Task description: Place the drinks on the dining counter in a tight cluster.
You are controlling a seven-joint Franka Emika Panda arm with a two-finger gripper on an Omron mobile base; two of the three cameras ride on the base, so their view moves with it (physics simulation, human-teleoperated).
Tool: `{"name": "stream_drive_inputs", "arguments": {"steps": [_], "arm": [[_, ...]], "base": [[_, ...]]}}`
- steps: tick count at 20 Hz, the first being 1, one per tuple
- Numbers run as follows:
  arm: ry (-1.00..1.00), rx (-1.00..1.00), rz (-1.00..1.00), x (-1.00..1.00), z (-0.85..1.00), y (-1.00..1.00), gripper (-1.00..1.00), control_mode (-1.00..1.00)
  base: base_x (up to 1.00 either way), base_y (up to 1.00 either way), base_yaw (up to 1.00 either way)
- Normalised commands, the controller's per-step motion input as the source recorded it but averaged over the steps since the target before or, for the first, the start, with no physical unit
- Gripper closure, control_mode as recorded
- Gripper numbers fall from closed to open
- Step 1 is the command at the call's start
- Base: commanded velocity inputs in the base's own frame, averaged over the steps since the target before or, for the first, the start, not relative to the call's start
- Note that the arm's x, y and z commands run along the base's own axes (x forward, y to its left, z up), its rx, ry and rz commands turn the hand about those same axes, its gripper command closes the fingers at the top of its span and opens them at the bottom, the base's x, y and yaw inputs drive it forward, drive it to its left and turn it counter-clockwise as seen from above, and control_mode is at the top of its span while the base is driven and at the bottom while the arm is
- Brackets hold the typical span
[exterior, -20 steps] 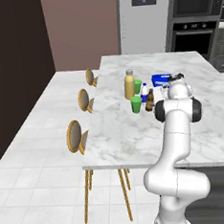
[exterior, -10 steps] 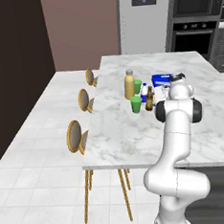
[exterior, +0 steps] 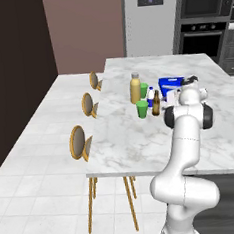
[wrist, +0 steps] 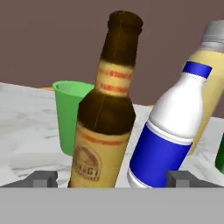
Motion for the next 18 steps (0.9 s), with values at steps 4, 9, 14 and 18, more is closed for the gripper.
{"name": "stream_drive_inputs", "arguments": {"steps": [4,9,14,18], "arm": [[0.03,-0.15,-0.25,-0.40,0.29,-0.02,-1.00,-1.00],[0.00,-0.16,-0.37,-0.49,0.29,0.00,-1.00,-1.00],[0.00,-0.16,-0.36,-0.53,0.17,0.13,-1.00,-1.00],[0.10,-0.08,-0.36,-0.40,0.30,0.22,-1.00,-1.00]], "base": [[0.00,0.00,0.00],[0.00,0.00,0.00],[0.00,0.00,0.00],[0.00,0.00,0.00]]}}
